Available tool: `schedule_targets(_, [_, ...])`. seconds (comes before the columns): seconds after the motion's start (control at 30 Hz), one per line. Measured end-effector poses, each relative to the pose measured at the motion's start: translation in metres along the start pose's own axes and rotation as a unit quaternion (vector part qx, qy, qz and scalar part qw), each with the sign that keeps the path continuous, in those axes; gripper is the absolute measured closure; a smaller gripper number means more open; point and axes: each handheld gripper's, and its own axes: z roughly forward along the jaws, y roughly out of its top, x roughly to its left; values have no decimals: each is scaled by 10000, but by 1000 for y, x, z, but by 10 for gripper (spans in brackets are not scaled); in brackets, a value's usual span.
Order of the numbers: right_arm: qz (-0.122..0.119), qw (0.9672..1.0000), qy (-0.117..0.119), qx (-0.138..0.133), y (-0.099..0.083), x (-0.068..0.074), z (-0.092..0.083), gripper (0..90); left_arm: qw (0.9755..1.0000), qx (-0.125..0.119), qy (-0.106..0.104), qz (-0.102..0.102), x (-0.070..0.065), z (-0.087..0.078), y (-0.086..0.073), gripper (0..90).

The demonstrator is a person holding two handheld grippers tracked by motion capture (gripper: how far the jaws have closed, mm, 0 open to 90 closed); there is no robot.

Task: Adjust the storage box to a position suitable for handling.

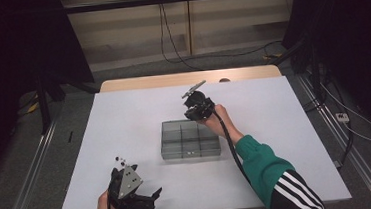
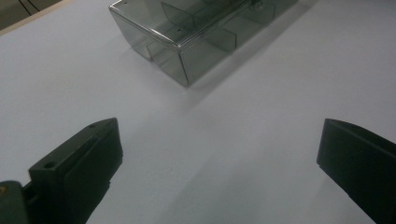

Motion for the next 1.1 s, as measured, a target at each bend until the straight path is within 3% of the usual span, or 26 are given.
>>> schedule_targets(0.23, [-27, 9997, 12, -226, -15, 2, -28, 550, 10000, 23, 7, -26, 2, 0, 0, 0])
schedule_targets(0.47, [-123, 9985, 356, -398, -36, 4, -50, 272, 9999, 53, -7, -129, 2, 0, -1, 0])
schedule_targets(0.73, [-169, 9963, 645, -534, -65, 5, -69, 97, 9998, 185, 1, -84, 3, 0, -2, 0])
schedule_targets(1.1, [-93, 9940, 824, -715, -102, 10, -92, 0, 9996, 276, 55, -21, 4, 2, -2, 0])
